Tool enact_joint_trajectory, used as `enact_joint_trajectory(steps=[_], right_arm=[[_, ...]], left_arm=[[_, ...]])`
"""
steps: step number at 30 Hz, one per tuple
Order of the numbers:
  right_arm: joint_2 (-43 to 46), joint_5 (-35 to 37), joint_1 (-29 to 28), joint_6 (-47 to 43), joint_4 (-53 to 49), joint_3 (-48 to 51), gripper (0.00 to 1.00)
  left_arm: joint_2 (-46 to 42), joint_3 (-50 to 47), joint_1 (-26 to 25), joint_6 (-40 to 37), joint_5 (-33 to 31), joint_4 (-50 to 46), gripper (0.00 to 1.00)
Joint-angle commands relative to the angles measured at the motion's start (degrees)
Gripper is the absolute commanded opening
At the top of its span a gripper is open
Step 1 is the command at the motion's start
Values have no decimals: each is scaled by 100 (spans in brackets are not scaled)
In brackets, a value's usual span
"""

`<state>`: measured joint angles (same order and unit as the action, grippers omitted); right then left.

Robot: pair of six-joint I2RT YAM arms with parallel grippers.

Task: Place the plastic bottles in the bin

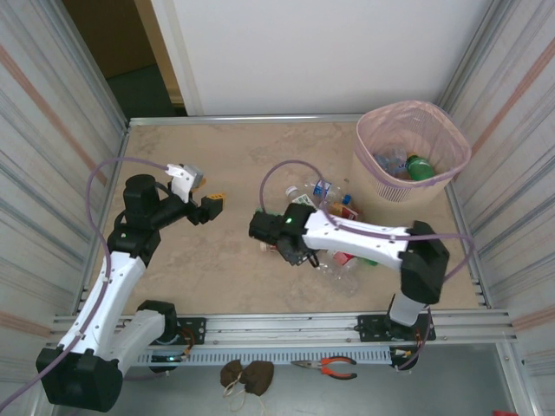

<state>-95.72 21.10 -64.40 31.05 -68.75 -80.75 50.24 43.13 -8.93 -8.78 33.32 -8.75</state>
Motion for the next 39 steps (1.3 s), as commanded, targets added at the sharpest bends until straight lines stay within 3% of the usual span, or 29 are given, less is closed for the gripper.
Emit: enact_joint_trajectory(steps=[1,8,16,26,39], right_arm=[[710,-475,335,9,175,-186,28],[1956,-1461,1408,-113,1112,-160,27],[2908,-2846,3266,-106,2244,-331,26],[2752,-3958,5294,42,3017,-1350,25],[2420,-4888,7525,1620,5061,-1231,24]], left_arm=[[-91,-6,54,-29,-1,5,76],[-107,-6,50,-28,4,-4,76],[-102,-7,49,-23,12,5,76],[-73,-6,49,-15,17,14,76],[-86,9,49,-50,-43,-33,76]])
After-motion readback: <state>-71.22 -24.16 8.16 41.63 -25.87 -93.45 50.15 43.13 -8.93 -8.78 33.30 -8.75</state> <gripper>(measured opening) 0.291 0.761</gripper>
